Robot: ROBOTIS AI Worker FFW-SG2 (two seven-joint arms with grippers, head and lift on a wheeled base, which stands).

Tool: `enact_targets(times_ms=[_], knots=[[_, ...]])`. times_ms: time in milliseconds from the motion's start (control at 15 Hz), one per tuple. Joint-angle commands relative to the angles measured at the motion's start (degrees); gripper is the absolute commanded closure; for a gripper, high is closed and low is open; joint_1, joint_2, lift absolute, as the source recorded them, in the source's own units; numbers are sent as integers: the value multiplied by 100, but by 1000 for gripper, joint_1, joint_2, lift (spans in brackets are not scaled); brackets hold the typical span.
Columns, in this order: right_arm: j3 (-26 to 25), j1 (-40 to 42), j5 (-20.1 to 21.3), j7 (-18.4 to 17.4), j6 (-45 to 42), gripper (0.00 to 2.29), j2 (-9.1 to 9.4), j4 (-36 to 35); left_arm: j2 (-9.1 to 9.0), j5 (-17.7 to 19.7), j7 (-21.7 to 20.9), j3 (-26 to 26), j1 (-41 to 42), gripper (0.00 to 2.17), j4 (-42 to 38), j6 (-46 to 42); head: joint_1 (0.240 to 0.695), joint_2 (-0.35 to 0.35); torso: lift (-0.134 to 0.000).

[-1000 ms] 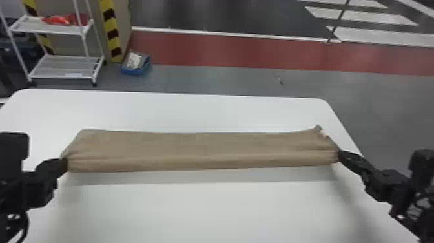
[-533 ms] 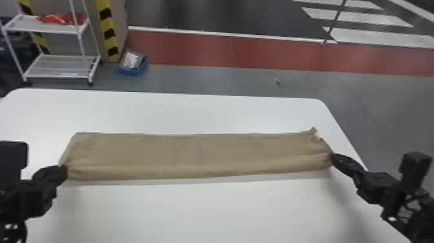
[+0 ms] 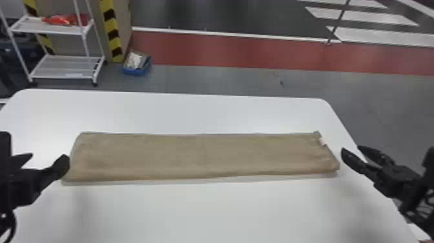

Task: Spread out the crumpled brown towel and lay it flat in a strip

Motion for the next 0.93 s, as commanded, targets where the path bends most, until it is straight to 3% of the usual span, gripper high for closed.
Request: enact_targets(times_ms=[0,133,267,333,467,667,867], knots=[[-7,-437,68,-1,451,49,-123,12,11,-9,-119,30,-312,76,240,0,695,-142,-124],[133,-797,138,17,609,76,-193,162,46,0,-391,4,-752,76,513,52,695,-140,-124],[397,-1281,314,201,1136,83,-272,426,55,-18,-585,-57,-1393,76,935,808,695,-135,-124],[502,-1518,507,333,1558,83,-281,557,46,0,-831,-101,-1684,76,1233,966,695,-127,-124],[889,-1914,1008,456,2173,107,-404,724,46,-18,-884,-137,-1894,76,1436,1230,695,-114,-124],[1126,-2590,1588,1001,2894,218,-422,1217,2,-18,-980,-145,-2141,76,1488,2338,695,-97,-124],[1276,-2995,1896,1405,3333,279,-466,1691,11,-18,-1077,-145,-2290,76,1629,2672,695,-99,-124]])
